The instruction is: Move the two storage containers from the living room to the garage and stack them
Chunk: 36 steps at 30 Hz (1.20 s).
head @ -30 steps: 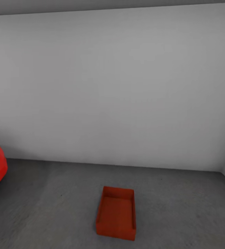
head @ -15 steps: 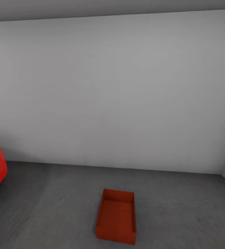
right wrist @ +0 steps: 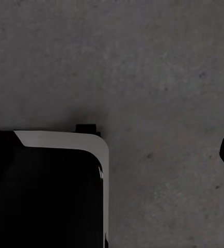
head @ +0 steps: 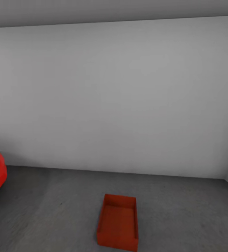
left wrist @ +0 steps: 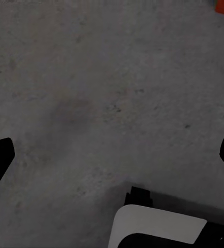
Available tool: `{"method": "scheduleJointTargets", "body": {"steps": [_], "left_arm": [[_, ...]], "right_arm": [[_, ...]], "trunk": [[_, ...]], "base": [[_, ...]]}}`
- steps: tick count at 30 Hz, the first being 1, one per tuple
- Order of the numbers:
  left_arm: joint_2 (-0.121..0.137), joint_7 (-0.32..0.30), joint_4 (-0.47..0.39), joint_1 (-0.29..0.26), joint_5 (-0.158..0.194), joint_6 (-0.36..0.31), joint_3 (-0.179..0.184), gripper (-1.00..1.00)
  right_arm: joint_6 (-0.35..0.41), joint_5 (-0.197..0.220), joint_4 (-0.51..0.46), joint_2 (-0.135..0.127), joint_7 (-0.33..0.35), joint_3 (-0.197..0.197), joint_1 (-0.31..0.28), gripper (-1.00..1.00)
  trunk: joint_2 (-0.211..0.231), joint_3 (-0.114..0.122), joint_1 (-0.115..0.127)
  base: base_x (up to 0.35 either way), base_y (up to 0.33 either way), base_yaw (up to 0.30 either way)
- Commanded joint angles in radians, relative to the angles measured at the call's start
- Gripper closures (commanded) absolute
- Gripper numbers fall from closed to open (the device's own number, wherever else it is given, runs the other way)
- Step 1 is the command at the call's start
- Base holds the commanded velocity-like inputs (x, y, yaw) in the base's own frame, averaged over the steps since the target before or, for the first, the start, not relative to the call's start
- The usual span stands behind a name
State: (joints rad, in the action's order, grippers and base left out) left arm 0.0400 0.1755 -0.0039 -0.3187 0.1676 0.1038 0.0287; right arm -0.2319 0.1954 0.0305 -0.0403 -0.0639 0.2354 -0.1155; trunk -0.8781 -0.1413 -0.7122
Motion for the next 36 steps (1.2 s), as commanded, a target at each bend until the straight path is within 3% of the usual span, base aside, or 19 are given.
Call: {"method": "scheduleJointTargets", "body": {"steps": [1, 36], "left_arm": [[0.000, 0.001, 0.001, -0.001, 0.009, 0.004, 0.004, -1.00], [0.000, 0.001, 0.001, -0.001, 0.008, 0.004, 0.004, -1.00]], "right_arm": [[-0.006, 0.009, 0.003, 0.000, -0.001, 0.009, -0.001, -1.00], [-0.002, 0.017, 0.003, 0.003, -0.002, 0.005, -0.001, -1.00]], "trunk": [[-0.001, 0.000, 0.000], [-0.001, 0.048, 0.000]], "base": [[0.000, 0.000, 0.000], [0.000, 0.000, 0.000]]}}
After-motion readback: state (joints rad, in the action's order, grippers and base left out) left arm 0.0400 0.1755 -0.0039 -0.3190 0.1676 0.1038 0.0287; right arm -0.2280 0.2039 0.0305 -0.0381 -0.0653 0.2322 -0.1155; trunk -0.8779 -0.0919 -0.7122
